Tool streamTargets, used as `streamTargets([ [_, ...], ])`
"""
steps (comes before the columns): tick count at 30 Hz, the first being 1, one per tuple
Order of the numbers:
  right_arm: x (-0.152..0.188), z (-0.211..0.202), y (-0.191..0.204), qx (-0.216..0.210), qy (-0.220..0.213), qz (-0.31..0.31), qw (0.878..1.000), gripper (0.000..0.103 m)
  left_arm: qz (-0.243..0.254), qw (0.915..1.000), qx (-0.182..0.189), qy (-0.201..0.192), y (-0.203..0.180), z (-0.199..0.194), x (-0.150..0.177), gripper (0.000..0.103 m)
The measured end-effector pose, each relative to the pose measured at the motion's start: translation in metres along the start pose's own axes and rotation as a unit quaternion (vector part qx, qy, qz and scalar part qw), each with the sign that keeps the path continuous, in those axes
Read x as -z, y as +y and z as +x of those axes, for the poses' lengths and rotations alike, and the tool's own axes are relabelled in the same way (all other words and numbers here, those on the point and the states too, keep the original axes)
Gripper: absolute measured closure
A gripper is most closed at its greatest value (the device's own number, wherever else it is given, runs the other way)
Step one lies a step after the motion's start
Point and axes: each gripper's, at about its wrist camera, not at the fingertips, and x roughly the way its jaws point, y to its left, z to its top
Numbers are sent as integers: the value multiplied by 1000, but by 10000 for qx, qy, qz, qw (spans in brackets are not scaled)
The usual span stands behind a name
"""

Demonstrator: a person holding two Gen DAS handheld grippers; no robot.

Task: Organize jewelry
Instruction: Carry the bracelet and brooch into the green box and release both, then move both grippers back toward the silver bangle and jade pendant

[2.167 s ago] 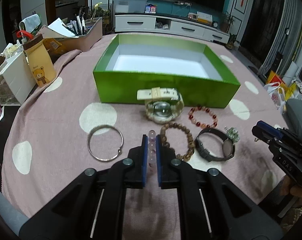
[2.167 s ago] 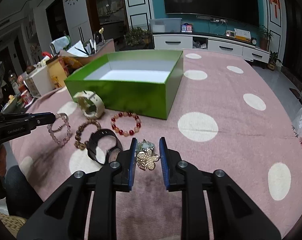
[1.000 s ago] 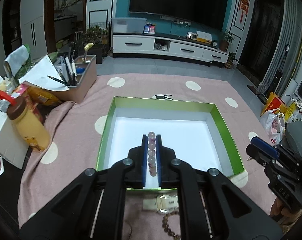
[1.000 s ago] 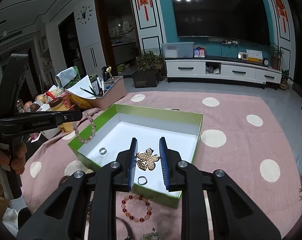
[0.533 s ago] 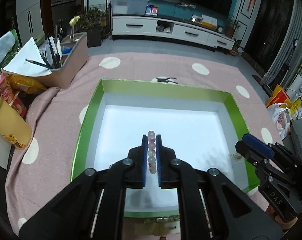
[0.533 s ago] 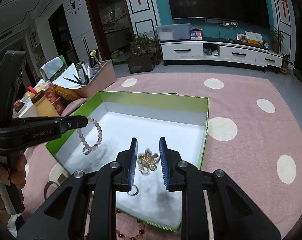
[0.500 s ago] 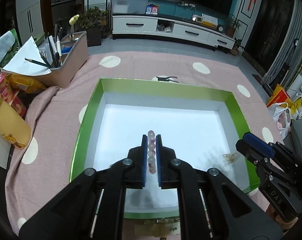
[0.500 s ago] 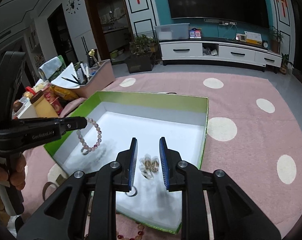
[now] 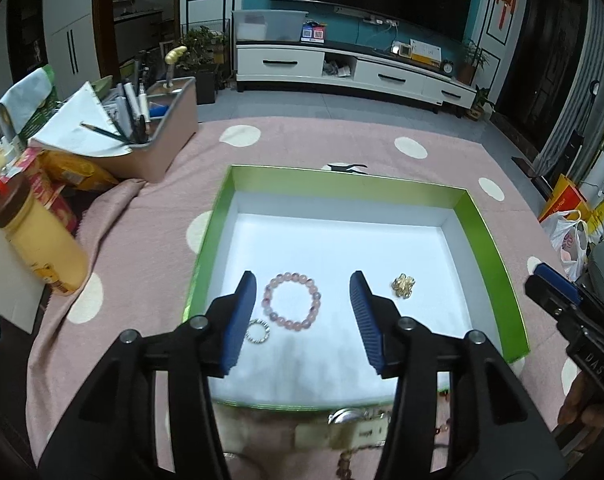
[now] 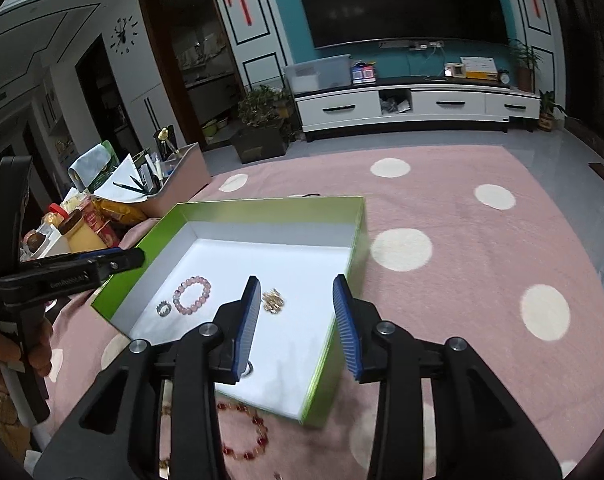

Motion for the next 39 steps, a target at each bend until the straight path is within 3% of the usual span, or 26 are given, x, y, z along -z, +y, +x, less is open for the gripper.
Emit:
streamTargets([
  [8, 21, -38, -13, 147, -32, 205, 9997, 60, -309, 9994, -168, -72, 29, -35, 26, 45],
  [12, 32, -52, -14, 179, -54, 232, 9996, 52, -443, 9985, -320, -73, 45, -51, 42, 40],
  [18, 46, -65, -9, 146, 6, 205, 9997, 51, -521, 9970, -561, 70, 57, -63, 71, 36],
  [29, 76, -78, 8, 1, 250, 101, 9996, 50, -505, 9955, -719, 347, 46, -72, 122, 27],
  [37, 98, -77, 18, -12, 518, 20, 9987, 42, -363, 9948, -854, 428, 35, -77, 144, 15],
  [39, 102, -77, 19, 8, 545, 38, 9985, 31, -371, 9943, -910, 423, 35, -78, 146, 11],
])
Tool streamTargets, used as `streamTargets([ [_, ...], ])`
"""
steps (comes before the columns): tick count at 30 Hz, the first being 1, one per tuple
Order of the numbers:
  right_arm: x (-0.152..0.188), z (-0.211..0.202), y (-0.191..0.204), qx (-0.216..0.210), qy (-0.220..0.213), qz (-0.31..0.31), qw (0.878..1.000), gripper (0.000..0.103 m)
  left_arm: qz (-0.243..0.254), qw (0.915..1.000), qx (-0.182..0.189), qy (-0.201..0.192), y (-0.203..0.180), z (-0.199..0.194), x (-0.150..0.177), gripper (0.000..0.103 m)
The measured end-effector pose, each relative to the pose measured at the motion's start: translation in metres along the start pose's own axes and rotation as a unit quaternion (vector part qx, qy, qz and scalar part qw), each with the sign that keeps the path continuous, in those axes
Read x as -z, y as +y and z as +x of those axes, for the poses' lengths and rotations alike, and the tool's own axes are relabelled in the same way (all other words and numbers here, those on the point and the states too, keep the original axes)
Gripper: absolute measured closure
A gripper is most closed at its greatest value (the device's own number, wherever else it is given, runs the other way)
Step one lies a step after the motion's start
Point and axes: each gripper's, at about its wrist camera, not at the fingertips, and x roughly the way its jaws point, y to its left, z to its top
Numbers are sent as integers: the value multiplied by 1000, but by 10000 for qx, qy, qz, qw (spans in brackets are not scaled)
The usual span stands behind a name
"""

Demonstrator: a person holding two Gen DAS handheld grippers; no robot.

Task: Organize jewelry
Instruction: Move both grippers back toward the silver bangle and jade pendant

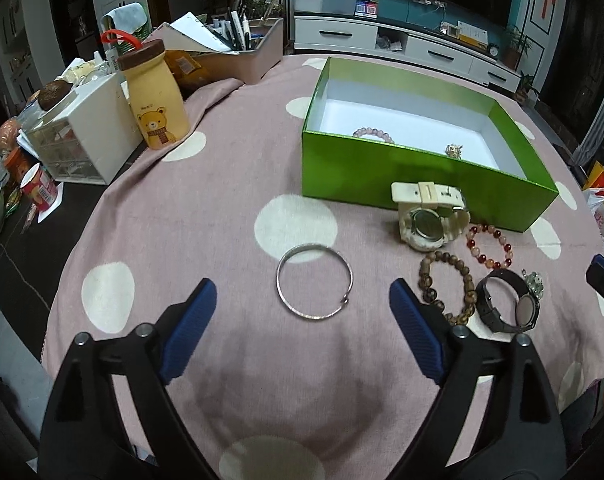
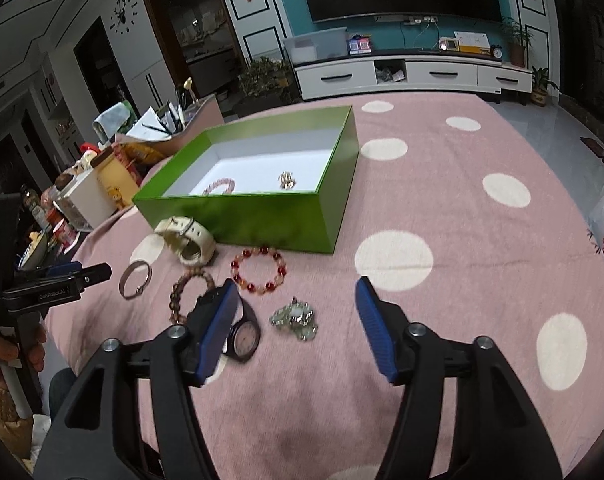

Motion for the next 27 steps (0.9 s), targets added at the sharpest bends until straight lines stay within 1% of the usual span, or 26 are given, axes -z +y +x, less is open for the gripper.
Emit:
streamTargets([
  [2, 3, 0, 1, -11, 35, 10, 10000, 30, 3, 10000, -56, -8, 0, 0, 3, 9],
  [8, 7, 2, 4, 9, 114, -16, 9999, 30, 10, 9998, -186, 44, 2, 3, 9, 5],
  [27, 13, 17, 7, 2, 330, -28, 9995, 30, 2, 9997, -173, 197, 5, 17, 17, 5],
])
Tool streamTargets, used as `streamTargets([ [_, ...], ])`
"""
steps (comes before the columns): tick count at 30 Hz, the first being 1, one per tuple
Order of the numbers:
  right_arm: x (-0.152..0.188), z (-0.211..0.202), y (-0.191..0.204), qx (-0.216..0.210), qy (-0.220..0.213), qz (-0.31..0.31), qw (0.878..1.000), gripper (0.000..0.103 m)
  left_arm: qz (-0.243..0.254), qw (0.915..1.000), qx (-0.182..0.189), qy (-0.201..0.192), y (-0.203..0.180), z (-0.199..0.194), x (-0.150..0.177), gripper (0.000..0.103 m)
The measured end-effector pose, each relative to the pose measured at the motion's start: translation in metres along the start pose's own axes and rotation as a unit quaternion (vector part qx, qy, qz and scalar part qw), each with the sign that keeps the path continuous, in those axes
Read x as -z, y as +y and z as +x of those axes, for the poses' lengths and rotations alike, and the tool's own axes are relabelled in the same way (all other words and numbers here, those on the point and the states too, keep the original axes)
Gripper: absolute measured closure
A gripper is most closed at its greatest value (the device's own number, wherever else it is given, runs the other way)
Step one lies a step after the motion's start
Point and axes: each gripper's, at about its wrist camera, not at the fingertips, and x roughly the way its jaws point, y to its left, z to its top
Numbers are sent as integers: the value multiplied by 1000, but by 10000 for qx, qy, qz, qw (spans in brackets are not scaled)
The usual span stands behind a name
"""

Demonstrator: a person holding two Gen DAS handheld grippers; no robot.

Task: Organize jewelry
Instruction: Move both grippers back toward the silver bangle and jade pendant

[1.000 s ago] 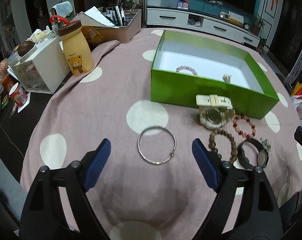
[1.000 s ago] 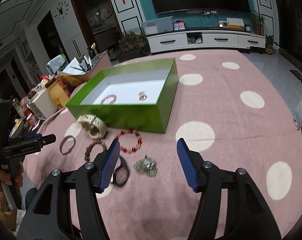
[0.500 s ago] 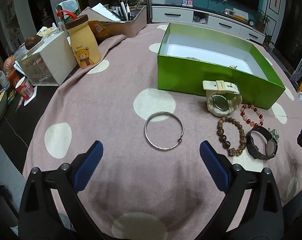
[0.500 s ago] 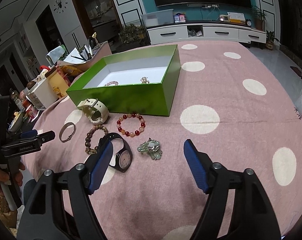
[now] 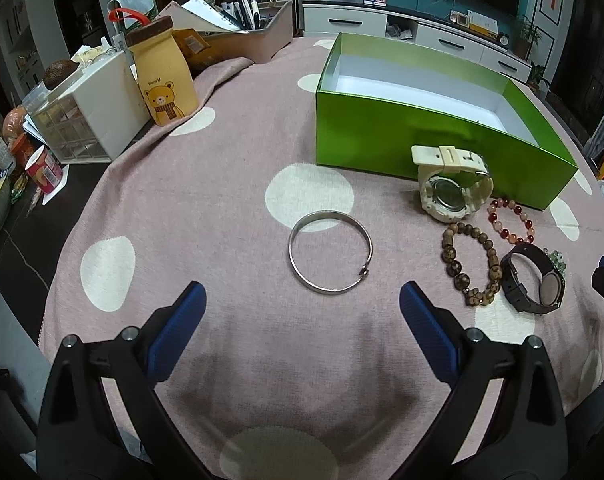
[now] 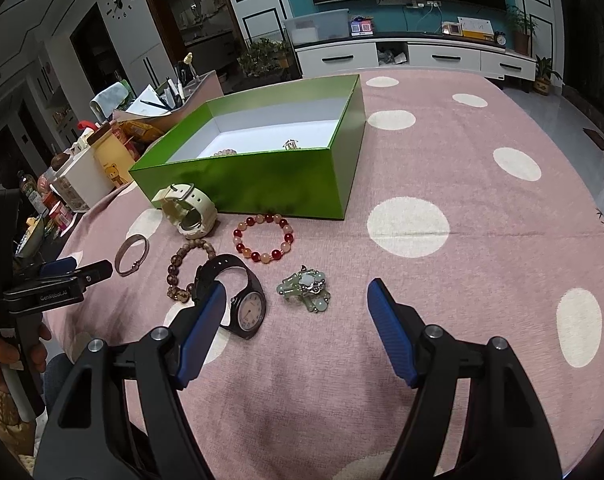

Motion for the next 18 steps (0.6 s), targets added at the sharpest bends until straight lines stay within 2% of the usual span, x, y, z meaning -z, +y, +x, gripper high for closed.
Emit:
streamTargets([
  [5, 1, 5, -2, 23, 56, 14, 10000, 30, -66, 10000, -45, 60, 5, 8, 0, 5],
  [18, 6, 23, -5, 107, 216, -40, 9997, 30, -214, 9996, 156, 56, 12, 20, -2, 5],
])
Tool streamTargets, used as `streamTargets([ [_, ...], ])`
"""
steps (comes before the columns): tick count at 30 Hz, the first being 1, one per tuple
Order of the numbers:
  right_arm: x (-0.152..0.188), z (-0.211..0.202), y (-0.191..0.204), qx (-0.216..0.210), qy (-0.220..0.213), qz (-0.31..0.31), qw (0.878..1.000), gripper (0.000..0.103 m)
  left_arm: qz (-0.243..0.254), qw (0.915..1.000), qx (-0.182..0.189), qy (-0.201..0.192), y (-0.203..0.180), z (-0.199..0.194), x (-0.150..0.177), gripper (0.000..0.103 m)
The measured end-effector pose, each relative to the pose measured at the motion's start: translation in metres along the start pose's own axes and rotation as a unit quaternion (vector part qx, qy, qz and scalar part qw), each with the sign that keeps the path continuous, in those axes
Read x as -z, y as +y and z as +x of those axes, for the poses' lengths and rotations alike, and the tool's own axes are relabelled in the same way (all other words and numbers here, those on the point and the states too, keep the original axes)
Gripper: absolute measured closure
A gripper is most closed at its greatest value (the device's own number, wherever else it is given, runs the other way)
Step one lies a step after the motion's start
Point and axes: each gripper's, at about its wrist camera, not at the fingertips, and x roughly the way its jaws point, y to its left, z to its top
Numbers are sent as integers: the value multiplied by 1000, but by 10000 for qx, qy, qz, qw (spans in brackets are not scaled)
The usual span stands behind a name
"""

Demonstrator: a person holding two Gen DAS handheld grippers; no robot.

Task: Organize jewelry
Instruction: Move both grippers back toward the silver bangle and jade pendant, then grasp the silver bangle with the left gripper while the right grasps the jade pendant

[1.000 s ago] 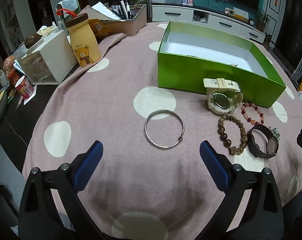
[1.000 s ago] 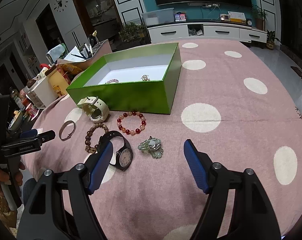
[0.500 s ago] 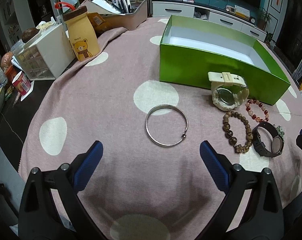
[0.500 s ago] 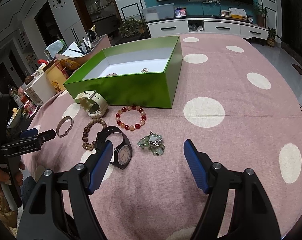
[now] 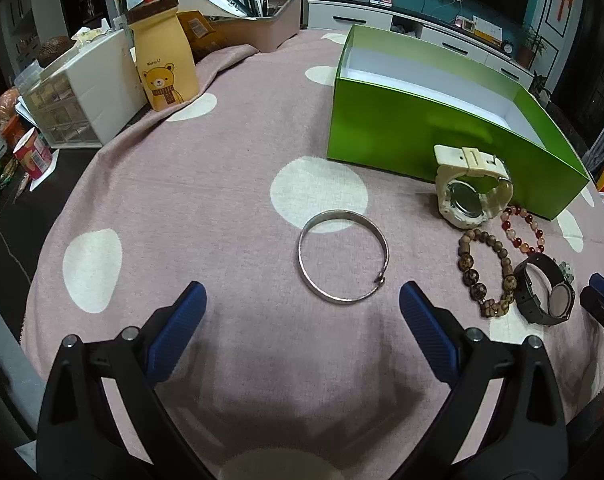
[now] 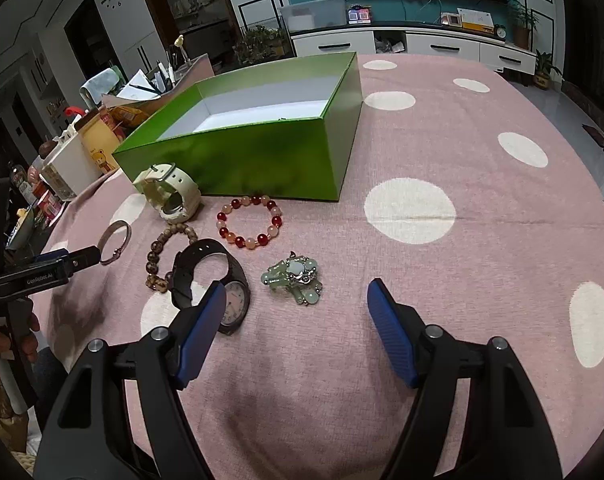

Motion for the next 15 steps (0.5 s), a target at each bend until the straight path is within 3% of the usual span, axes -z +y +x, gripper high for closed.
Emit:
streamTargets([
  [15, -1, 17, -1, 78, 47, -72, 9999, 30, 63, 9999, 138, -29, 7, 21, -9, 47],
])
